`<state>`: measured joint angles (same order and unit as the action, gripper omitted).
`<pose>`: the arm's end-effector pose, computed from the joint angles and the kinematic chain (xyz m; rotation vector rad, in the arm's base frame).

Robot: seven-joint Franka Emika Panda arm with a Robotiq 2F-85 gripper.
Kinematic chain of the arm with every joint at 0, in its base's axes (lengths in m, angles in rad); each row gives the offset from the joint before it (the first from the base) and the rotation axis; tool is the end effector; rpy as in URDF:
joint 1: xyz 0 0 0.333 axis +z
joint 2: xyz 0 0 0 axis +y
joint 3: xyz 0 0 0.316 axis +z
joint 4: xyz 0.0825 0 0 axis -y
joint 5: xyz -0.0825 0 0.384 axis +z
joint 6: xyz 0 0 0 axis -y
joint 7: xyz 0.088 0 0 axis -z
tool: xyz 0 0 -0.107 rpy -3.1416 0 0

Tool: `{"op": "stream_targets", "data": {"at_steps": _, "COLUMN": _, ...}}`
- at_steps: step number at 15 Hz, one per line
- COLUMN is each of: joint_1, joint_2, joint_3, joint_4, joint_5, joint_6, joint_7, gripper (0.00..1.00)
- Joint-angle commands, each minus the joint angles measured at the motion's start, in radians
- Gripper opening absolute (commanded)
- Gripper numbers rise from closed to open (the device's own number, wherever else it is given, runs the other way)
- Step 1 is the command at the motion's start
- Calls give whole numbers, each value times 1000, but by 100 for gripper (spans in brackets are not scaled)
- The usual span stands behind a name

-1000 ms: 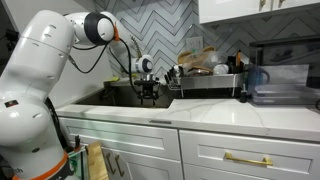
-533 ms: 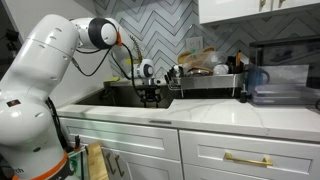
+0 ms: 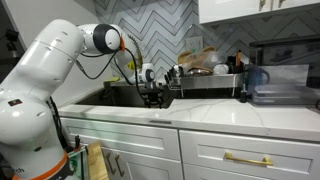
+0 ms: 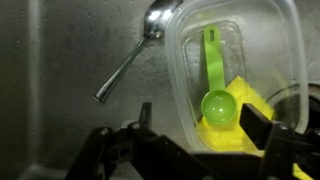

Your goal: Remove the lunchbox from the sink, put it on the counter, remove the lunchbox from the drying rack put it on the counter, put the lunchbox with a spoon in it in the lunchbox on the right and put them in the sink

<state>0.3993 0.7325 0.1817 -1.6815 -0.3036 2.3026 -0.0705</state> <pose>0.5672 0.3518 0.1713 2.7733 1.2147 -0.0982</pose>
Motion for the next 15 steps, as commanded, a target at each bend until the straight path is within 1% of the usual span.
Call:
{"op": "stream_targets", "data": {"at_steps": 1, "joint_1": 25, "joint_2": 43, "joint_3": -21, "joint_4": 39, "joint_5": -27, "joint_6": 29, "joint_7": 8, "gripper": 58}}
{"op": "stream_targets", "data": {"at_steps": 5, "joint_1": 38, "joint_2": 47, "joint_3": -34, "joint_4": 51, "joint_5": -38, "joint_6": 5, "joint_7": 16, "gripper": 27}}
{"op": "stream_targets", "data": {"at_steps": 7, "joint_1": 42, "joint_2": 39, "joint_3": -37, "joint_4": 44, "joint_5": -44, "joint_6": 6, "joint_7": 15, "gripper": 13}}
{"op": "stream_targets", "data": {"at_steps": 8, "joint_1": 42, "joint_2": 38, "joint_3": -35, "joint_4": 45, "joint_5": -41, "joint_6": 3, "joint_7": 13, "gripper": 4}}
{"op": "stream_targets", "data": {"at_steps": 9, "joint_1": 44, "joint_2": 36, "joint_3": -34, "joint_4": 47, "joint_5": -42, "joint_6": -1, "joint_7": 11, "gripper": 1}}
{"op": "stream_targets", "data": {"at_steps": 10, "joint_1": 45, "joint_2": 34, "joint_3": -32, "joint_4": 48, "joint_5": -44, "joint_6": -1, "joint_7": 6, "gripper": 0}}
{"op": "stream_targets", "data": {"at_steps": 13, "joint_1": 49, "joint_2": 23, "joint_3": -22, "joint_4": 54, "joint_5": -33, "joint_6": -14, "joint_7": 1, "gripper": 1}}
{"op": "stream_targets", "data": {"at_steps": 15, "joint_1": 56, "joint_2": -12, "joint_3": -15, "joint_4": 46, "joint_5": -26, "joint_6": -52, "joint_7": 6, "gripper": 2}}
